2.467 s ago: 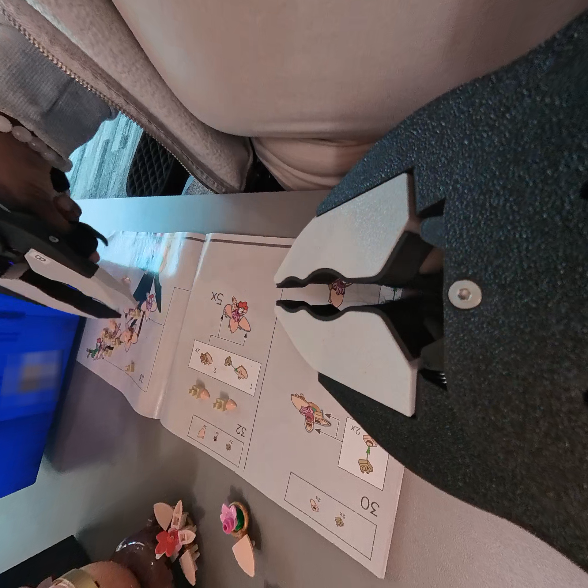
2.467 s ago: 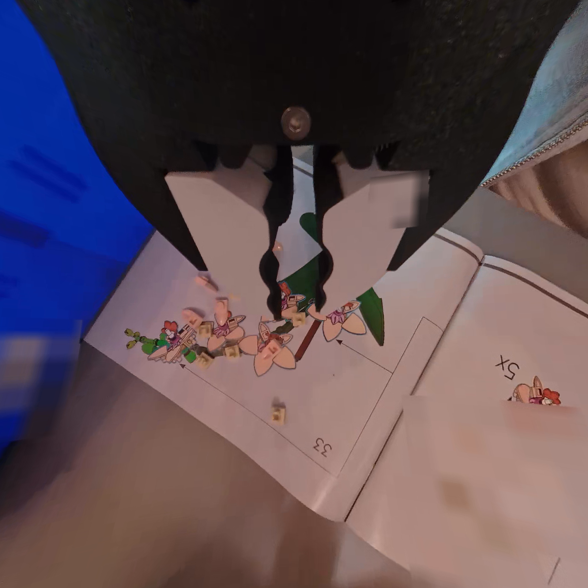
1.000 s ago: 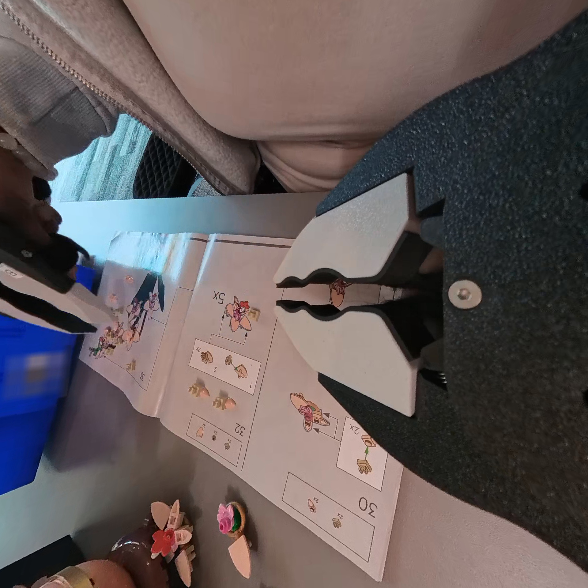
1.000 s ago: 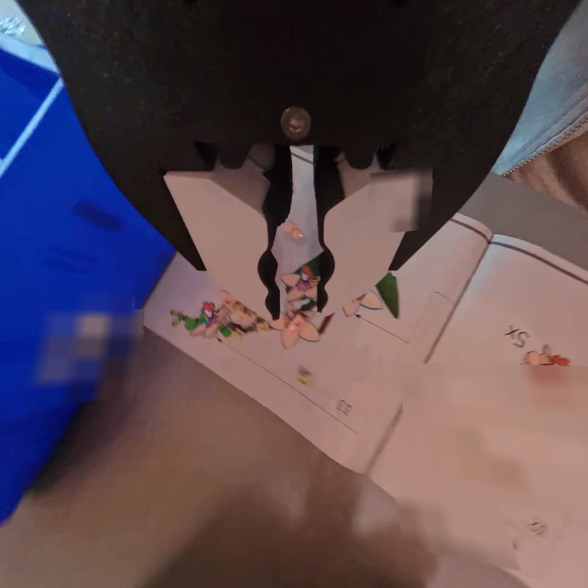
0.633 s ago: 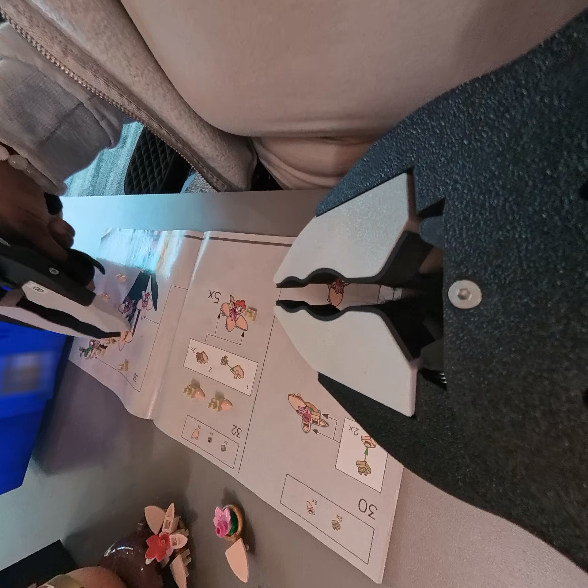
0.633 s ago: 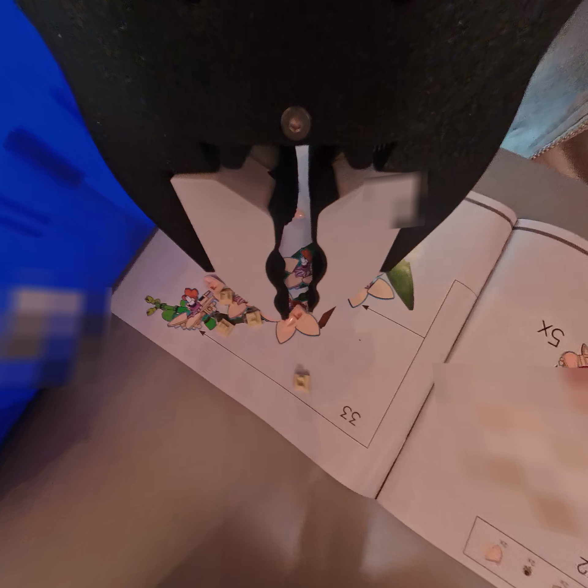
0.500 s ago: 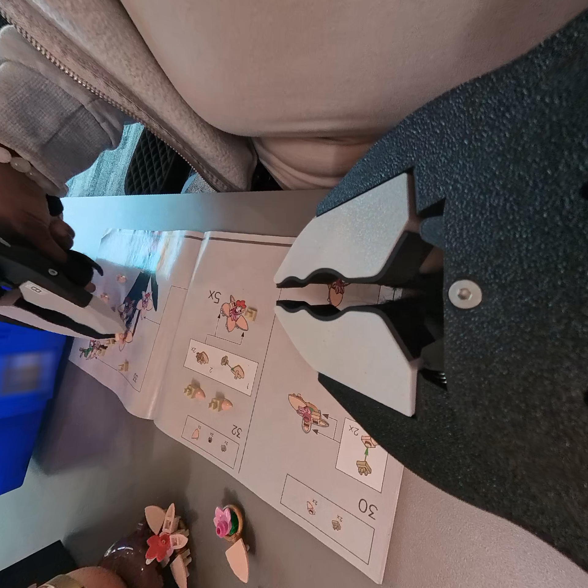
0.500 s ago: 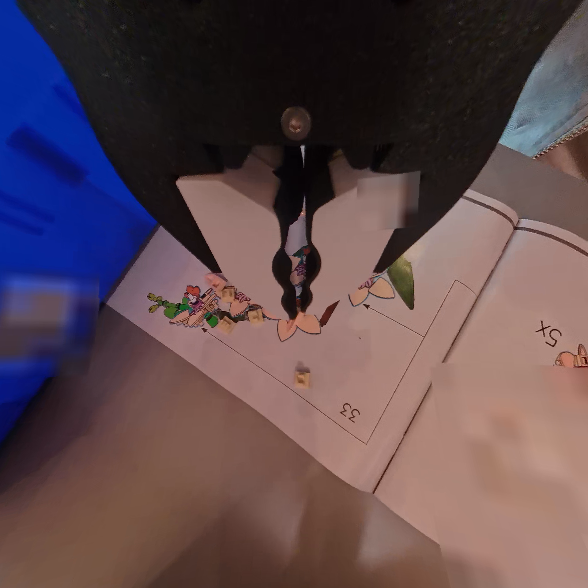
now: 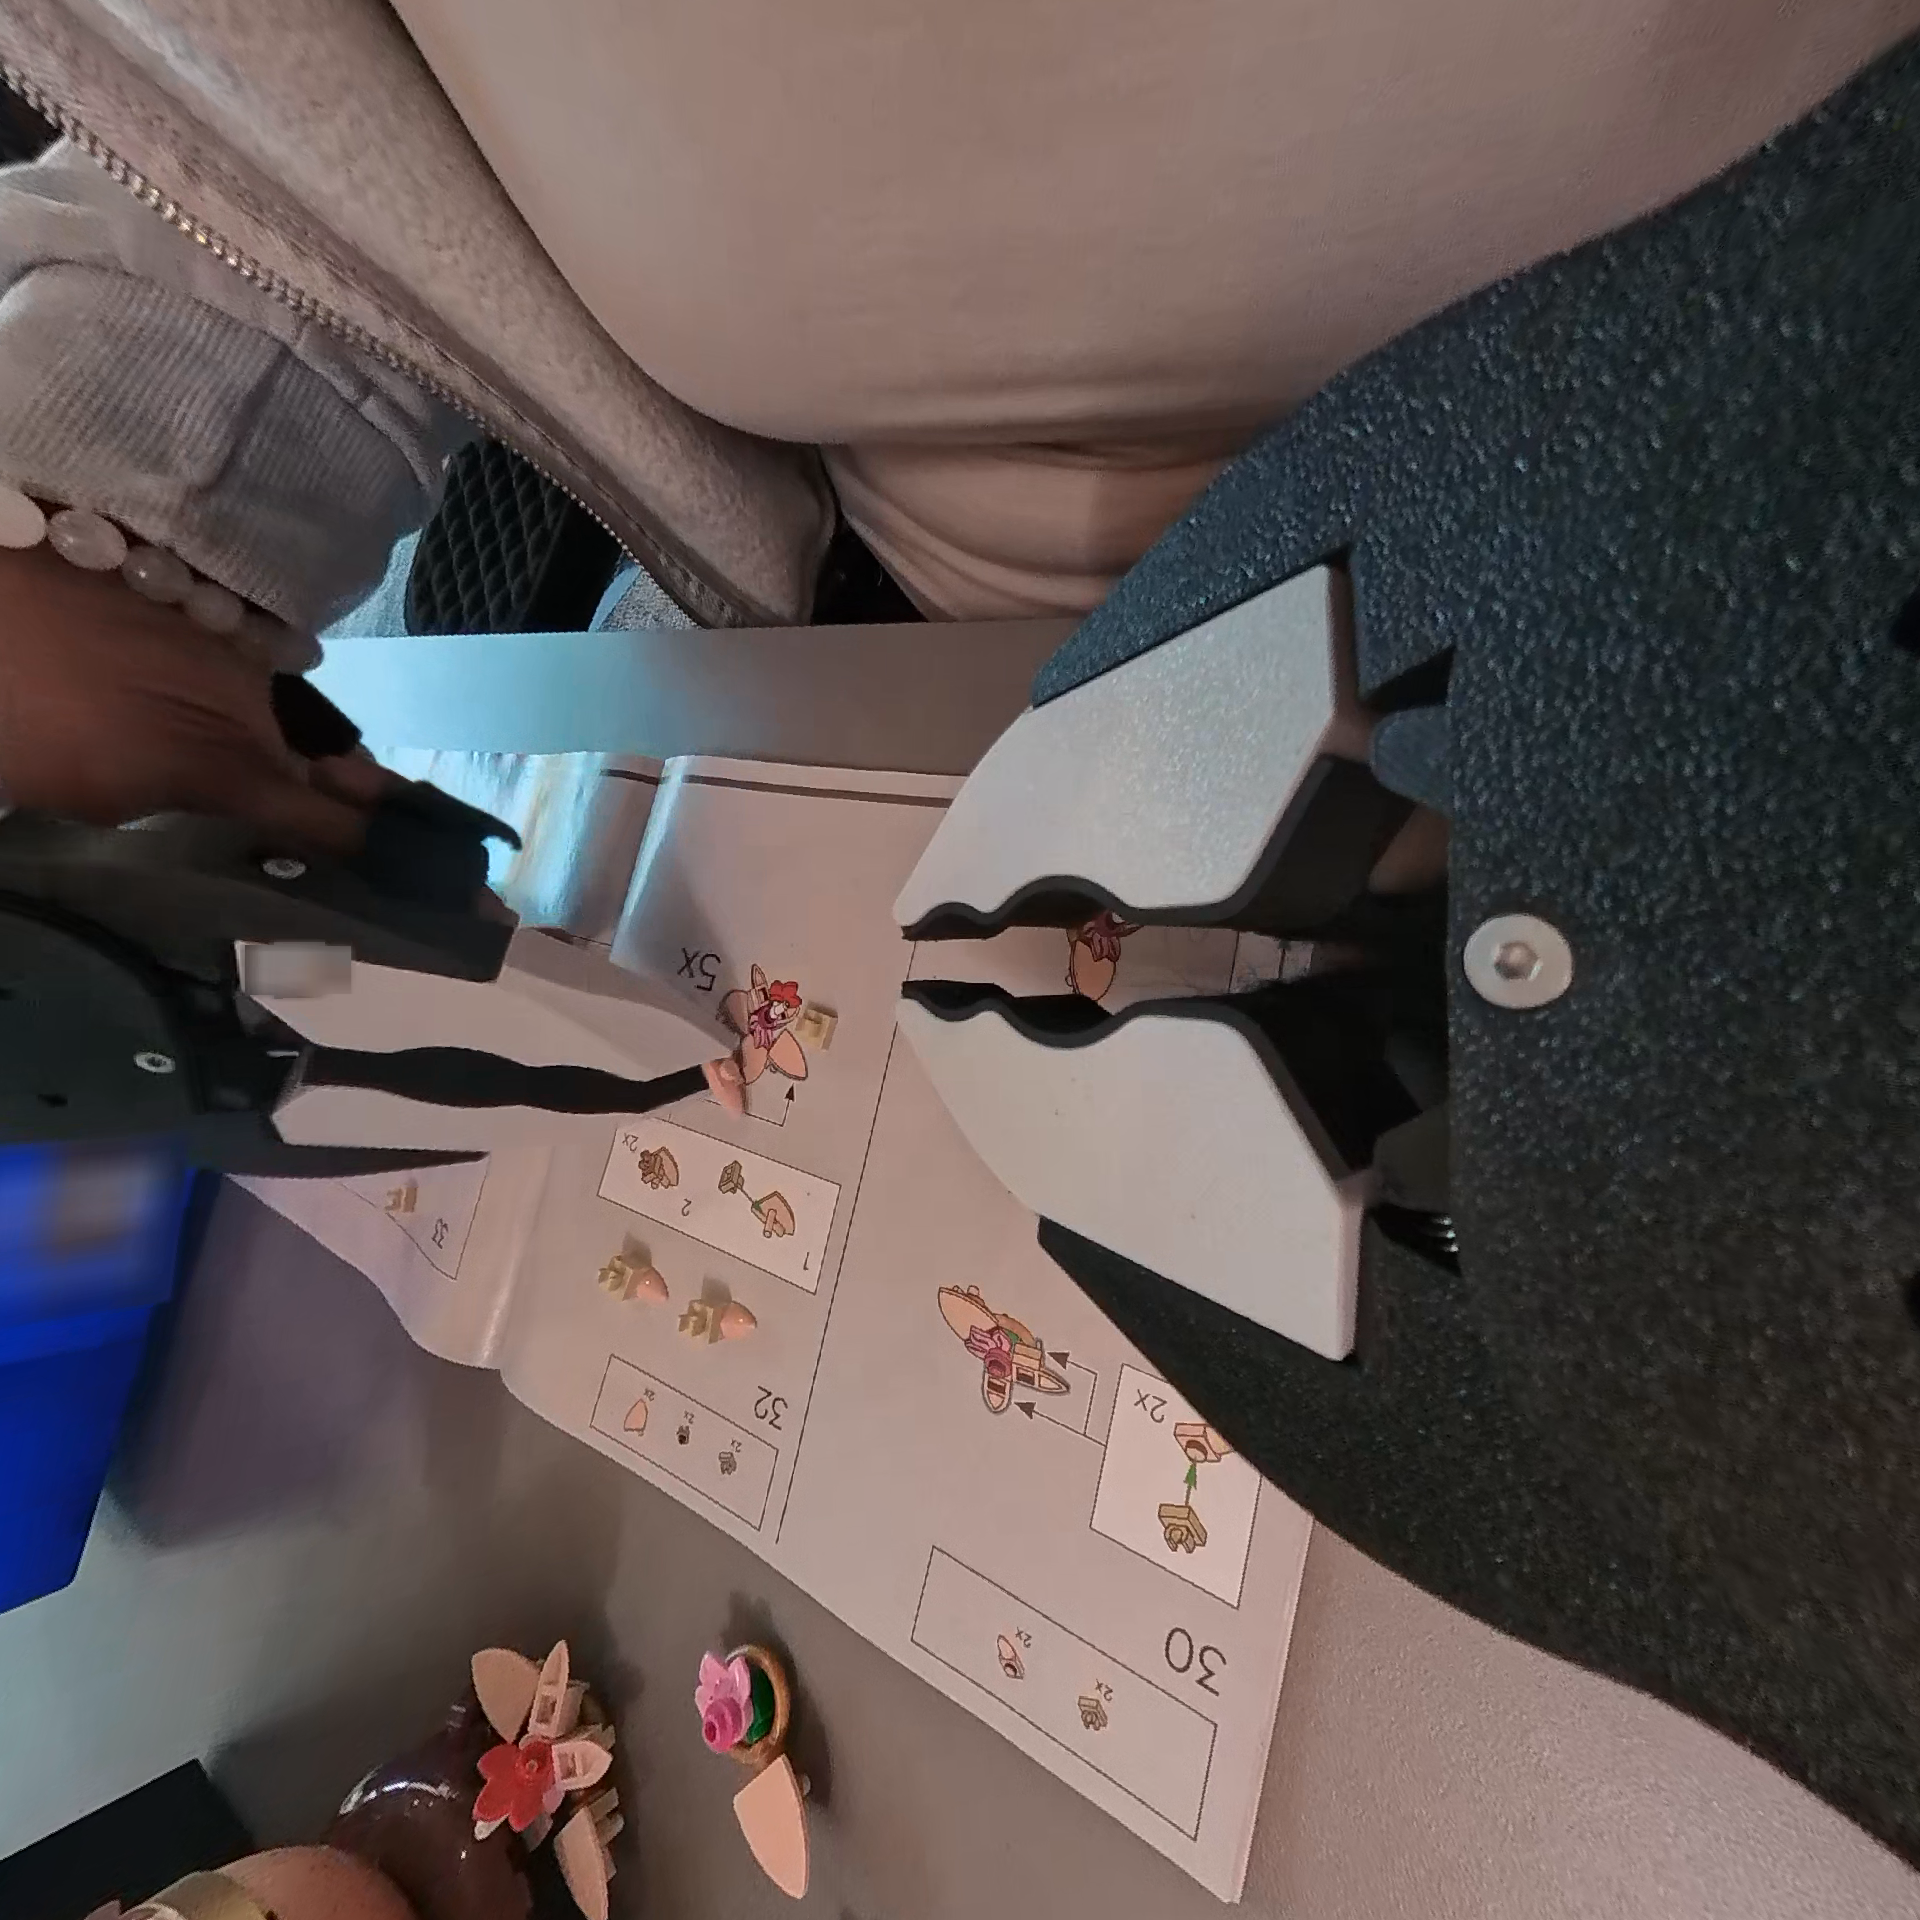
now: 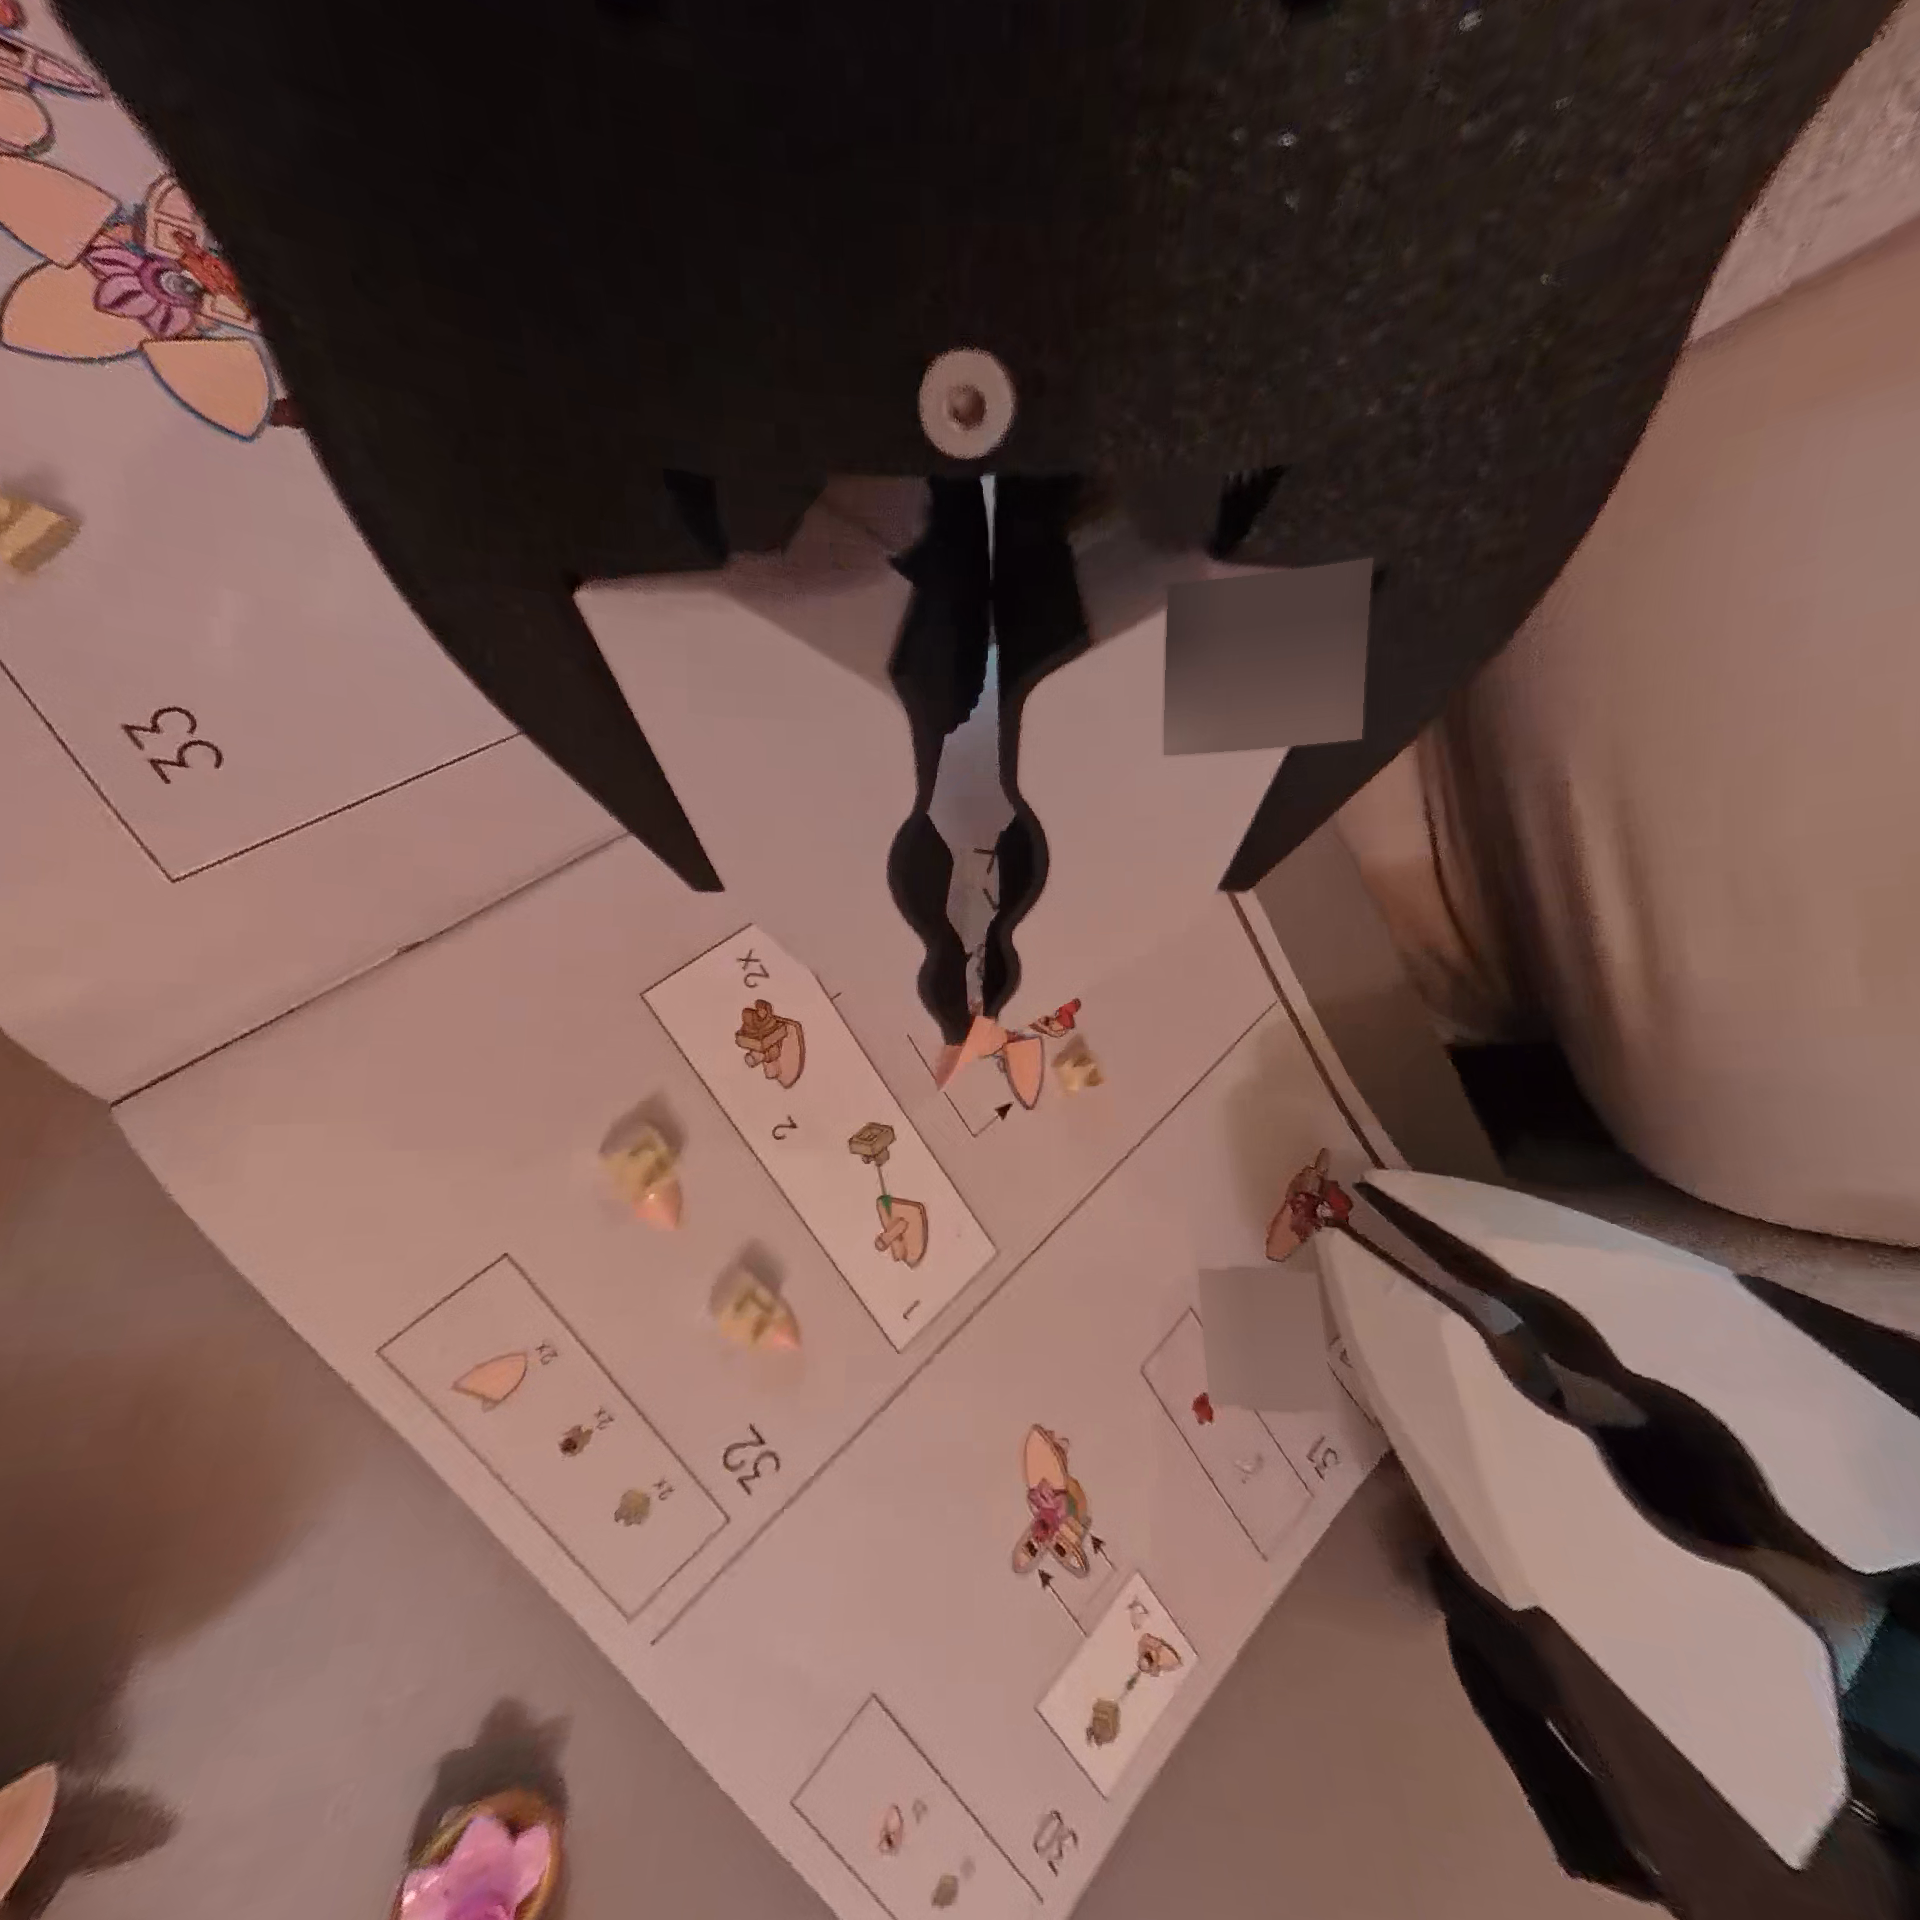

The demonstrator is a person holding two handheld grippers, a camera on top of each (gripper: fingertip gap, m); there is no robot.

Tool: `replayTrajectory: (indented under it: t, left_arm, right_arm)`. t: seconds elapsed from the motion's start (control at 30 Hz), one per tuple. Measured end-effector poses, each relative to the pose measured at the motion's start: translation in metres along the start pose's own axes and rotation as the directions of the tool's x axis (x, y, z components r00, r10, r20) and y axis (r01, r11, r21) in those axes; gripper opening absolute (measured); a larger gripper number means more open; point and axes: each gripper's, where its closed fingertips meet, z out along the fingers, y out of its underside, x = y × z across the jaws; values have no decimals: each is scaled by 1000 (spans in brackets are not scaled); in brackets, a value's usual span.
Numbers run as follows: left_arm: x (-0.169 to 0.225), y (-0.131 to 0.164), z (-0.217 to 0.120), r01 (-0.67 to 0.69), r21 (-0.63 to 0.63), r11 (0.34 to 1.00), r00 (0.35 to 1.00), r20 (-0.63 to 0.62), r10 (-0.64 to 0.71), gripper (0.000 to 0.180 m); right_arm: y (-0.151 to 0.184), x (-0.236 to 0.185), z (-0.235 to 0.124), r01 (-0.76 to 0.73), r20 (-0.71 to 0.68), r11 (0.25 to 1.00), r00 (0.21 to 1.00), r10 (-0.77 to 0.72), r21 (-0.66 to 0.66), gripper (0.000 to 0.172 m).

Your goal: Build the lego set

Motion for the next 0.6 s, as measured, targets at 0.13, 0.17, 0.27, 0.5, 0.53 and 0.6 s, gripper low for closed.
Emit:
replayTrajectory:
  t: [0.13, 0.17, 0.27, 0.5, 0.53, 0.6]
  left_arm:
    - [0, 0, 0, 4, 0, 1000, 1000, -5, -4, 7]
    - [0, 0, 0, 6, 1, 1000, 1000, -6, -6, 7]
    - [0, 0, 0, 8, 2, 1000, 1000, -8, -8, 7]
    - [0, 0, 0, 12, 2, 1000, 1000, -11, -12, 7]
    - [0, 0, 0, 12, 1, 1000, 1000, -12, -12, 7]
    - [0, 0, 0, 12, 1, 1000, 1000, -11, -12, 7]
  right_arm:
    - [1, 8, -5, -18, -14, 1000, 1000, 18, -21, 4]
    - [1, 11, -7, -17, -35, 1000, 999, 16, -21, 4]
    - [0, 17, -11, 1, -79, 1000, 997, -2, -13, 8]
    - [-11, -7, -14, 346, -93, 938, 935, -343, 25, 15]
    - [-10, -12, -11, 415, -104, 910, 905, -413, -2, 15]
    - [-4, -16, -3, 509, -117, 856, 848, -517, -90, 15]
